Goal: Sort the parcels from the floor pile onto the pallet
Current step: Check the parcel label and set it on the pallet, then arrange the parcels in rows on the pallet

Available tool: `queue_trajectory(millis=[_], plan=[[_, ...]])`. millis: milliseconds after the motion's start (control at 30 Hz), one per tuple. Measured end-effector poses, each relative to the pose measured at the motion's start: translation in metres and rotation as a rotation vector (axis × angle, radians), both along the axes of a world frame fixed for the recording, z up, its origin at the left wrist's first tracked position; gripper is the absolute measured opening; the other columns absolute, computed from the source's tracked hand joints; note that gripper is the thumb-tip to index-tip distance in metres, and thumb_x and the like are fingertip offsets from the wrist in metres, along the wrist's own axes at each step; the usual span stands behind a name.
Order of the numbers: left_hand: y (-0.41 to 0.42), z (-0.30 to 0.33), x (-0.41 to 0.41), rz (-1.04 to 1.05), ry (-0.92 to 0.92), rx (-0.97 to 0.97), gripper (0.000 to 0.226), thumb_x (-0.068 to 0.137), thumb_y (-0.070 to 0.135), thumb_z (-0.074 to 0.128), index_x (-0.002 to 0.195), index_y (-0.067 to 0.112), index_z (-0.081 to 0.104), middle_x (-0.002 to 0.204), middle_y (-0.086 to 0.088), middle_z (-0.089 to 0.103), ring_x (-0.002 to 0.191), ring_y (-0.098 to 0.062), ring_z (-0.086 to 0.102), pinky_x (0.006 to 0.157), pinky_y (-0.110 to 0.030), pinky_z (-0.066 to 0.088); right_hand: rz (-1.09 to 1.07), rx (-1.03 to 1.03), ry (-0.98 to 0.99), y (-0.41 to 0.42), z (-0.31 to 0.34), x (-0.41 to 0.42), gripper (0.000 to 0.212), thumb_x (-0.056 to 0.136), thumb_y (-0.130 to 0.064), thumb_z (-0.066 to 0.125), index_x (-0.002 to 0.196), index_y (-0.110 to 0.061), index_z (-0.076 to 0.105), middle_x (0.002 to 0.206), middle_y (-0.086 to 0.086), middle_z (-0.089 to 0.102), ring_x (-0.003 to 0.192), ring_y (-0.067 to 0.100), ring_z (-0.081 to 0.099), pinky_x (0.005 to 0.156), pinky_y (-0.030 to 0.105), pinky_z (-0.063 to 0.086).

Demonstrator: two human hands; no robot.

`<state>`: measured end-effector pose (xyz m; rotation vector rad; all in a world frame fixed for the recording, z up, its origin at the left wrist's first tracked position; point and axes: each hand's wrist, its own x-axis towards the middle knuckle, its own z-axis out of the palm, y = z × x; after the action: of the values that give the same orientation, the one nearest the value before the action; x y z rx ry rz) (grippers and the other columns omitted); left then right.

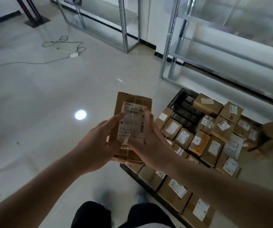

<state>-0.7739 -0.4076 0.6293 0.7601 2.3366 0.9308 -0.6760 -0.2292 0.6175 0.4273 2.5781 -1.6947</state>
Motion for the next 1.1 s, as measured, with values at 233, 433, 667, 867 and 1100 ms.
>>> queue_trajectory(millis=[233,433,667,867,1100], plan=[[0.002,-0.016,-0.151,-0.187,-0.061,0.049,0.078,0.1,0.026,0.065,0.156,0.058,0.021,0.146,0.006,0.053,0.129,-0.015,0.055,0.067,-0.018,0.059,-0.207,0.073,-0.013,-0.021,-0.022,-0.12,0.087,0.097,-0.052,0.063,0.147,-0.063,-0.008,0.133,-0.001,0.046,0.11,0.015,0.062,0.071,0.027,0.061],[0.012,-0.019,-0.291,-0.488,-0.099,0.053,0.075,0.102,0.025,0.062,0.158,0.054,0.021,0.154,0.005,0.048,0.138,-0.019,0.052,0.087,-0.03,0.062,-0.449,0.13,-0.047,-0.054,-0.034,-0.22,0.096,0.091,-0.068,0.063,0.155,-0.052,-0.007,0.135,-0.002,0.043,0.112,0.01,0.054,0.085,0.026,0.053],[0.072,-0.027,-0.376,-0.744,-0.143,0.036,0.074,0.102,0.03,0.061,0.159,0.052,0.018,0.155,0.009,0.045,0.132,-0.011,0.053,0.09,-0.032,0.061,-0.682,0.068,-0.17,-0.038,-0.026,-0.281,0.091,0.097,-0.066,0.055,0.149,-0.062,-0.02,0.147,-0.006,0.036,0.118,0.01,0.052,0.078,0.018,0.049],[0.182,-0.065,-0.429,-0.87,-0.161,0.021,0.08,0.1,0.035,0.064,0.151,0.068,0.012,0.155,0.016,0.042,0.128,-0.002,0.049,0.088,-0.027,0.061,-0.846,0.035,-0.176,0.045,-0.051,-0.329,0.09,0.098,-0.057,0.06,0.154,-0.056,-0.011,0.143,-0.004,0.036,0.125,0.016,0.052,0.091,0.033,0.058],[0.317,-0.125,-0.461,-0.932,-0.167,-0.018,0.093,0.09,0.044,0.075,0.146,0.075,0.008,0.144,0.018,0.044,0.131,-0.007,0.048,0.083,-0.032,0.062,-1.018,-0.026,-0.196,0.147,-0.112,-0.357,0.096,0.094,-0.06,0.066,0.156,-0.058,-0.008,0.138,-0.008,0.038,0.124,0.015,0.051,0.095,0.041,0.057]])
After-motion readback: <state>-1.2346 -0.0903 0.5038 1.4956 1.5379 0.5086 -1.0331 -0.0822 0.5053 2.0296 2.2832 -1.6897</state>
